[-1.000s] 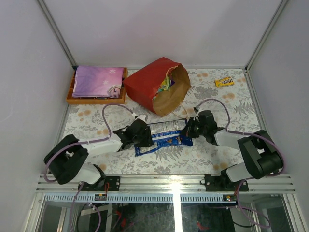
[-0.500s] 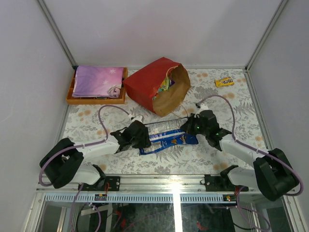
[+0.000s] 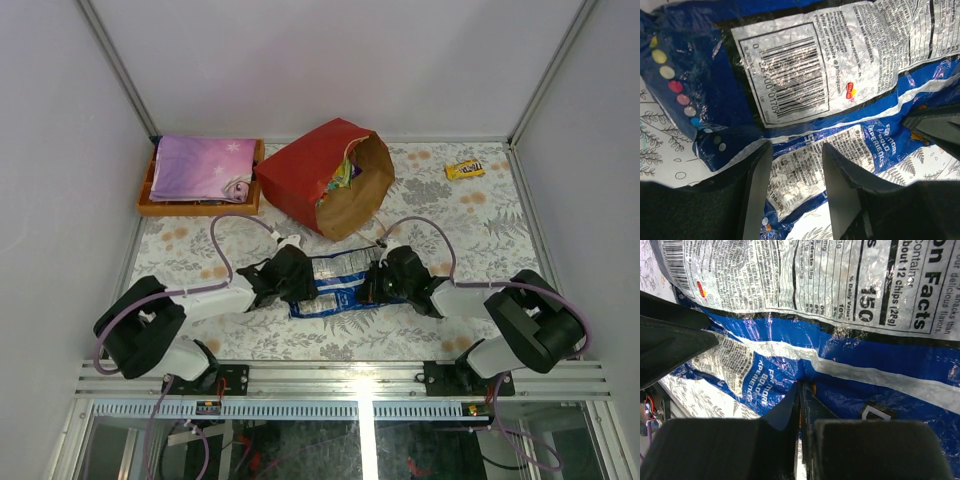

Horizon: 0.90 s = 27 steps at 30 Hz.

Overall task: Take the snacks out of the paper bag
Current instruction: Adjust the snack at the center of the board.

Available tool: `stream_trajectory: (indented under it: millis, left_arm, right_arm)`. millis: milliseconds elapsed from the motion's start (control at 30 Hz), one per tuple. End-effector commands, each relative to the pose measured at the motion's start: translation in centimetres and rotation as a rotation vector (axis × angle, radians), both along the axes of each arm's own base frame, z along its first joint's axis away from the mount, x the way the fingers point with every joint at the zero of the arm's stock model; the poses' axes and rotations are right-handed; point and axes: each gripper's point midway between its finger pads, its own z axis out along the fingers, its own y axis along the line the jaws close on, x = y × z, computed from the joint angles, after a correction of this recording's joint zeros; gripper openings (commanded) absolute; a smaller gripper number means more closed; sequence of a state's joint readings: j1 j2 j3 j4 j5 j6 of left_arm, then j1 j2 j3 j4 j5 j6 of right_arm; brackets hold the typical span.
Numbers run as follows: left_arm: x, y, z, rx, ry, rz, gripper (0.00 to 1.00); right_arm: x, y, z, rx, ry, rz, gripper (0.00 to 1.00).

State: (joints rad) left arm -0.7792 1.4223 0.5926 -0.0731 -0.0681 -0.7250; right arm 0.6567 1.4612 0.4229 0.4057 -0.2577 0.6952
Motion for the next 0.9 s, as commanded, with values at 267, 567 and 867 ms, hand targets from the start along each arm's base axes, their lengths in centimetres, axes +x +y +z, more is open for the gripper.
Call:
stream_trajectory:
  millis: [267,567,867]
  left_arm:
    - [-1.2,2.0,-1.8,0.106,0.061,0.020,0.45]
    - [-0.8,1.9,2.0,0.049,-0.005,0.024,0.46]
    - [0.6,1.5,9.7,-0.043,-0.168,0.013,1.00]
  right_arm:
    - [-2.4,-3.1,-3.1,-0.095,0.073,-0.041,0.00]
    - [0.6,-7.0,-2.2,-0.060,0.114,-0.259,0.00]
    - [3.8,-12.3,0.1,-0.086,0.077,-0.474,0.17]
